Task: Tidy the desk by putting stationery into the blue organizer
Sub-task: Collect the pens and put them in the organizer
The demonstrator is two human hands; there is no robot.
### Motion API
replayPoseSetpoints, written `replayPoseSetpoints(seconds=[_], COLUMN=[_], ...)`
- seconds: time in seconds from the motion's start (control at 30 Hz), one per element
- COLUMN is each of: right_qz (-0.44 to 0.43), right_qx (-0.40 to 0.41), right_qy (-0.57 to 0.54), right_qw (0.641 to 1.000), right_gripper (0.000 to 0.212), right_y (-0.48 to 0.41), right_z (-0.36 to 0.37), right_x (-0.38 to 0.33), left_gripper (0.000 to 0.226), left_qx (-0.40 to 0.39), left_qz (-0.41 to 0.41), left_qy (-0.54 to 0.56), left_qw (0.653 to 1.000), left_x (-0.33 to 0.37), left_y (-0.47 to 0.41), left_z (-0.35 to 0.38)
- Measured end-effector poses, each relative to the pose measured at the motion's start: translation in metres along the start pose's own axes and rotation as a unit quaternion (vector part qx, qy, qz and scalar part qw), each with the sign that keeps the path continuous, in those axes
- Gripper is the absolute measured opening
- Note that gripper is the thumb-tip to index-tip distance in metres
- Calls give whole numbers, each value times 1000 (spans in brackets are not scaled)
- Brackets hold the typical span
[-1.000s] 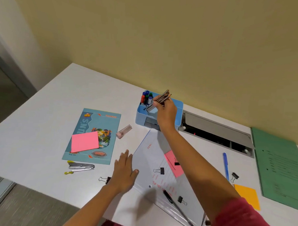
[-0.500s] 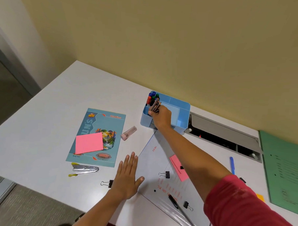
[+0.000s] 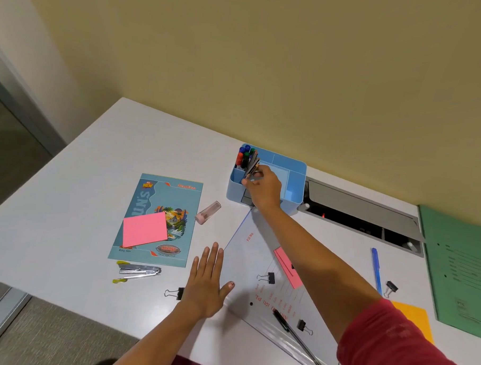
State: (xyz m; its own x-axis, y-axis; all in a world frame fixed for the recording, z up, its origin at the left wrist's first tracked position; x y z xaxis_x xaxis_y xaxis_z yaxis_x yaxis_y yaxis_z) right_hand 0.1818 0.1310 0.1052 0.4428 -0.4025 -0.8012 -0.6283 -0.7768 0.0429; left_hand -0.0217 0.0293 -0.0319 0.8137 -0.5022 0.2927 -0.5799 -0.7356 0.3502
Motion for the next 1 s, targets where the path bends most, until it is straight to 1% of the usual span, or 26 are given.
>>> replayPoseSetpoints(seconds=[0.1,0.2,0.3,0.4,0.43,0.5,0.57,0.6,0.7,0.8,0.87,1.0], right_qz=[10,18,25,15,2,-22,-33,-30,-30,-91,-131,-124], right_qx=[29,43,50,40,26,-18,-53,-63,-75,-55,-48,-57], right_qy=[-63,-86,-86,-63,-51,-24,1,5,18,61,102,123], right_qw=[998,995,995,997,998,999,998,998,997,992,985,983], right_gripper=[42,35,27,22,22,24,26,26,25,23,22,20], right_y=[15,35,63,99,111,136,158,168,192,211,221,228], right_z=[-9,-20,-25,-24,-24,-20,-15,-14,-13,-15,-18,-26], right_x=[7,19,37,59,67,83,98,104,114,119,121,123], left_gripper=[79,74,80,73,69,53,32,27,34,39,40,36], left_qx=[0,2,-9,-12,2,58,128,153,157,159,163,134], left_qz=[-1,7,0,-2,3,17,33,29,7,12,-21,-94], left_qy=[0,22,-7,10,36,85,85,79,38,-25,-35,-13], left_qw=[1000,1000,1000,1000,999,995,988,985,987,987,986,986], left_x=[0,1,2,5,6,5,4,4,2,-5,-7,-4], left_y=[0,1,1,-1,-1,-3,-7,-11,-27,-47,-62,-81], left_z=[-1,-2,-4,-8,-13,-28,-44,-53,-73,-86,-95,-107])
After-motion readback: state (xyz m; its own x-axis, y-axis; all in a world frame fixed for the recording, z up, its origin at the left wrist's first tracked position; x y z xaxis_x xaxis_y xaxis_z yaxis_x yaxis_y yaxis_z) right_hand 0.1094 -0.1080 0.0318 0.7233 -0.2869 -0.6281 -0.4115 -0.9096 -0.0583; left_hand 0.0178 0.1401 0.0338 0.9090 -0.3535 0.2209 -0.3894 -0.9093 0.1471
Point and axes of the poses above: each hand's wrist, its own y-axis away from the middle knuckle, its own z-axis out of the palm, x = y × z, the point moved 1 cm from there along -y, towards the middle knuckle, and after that the axes turned 6 degrees about -z, right-handed, at the moved point
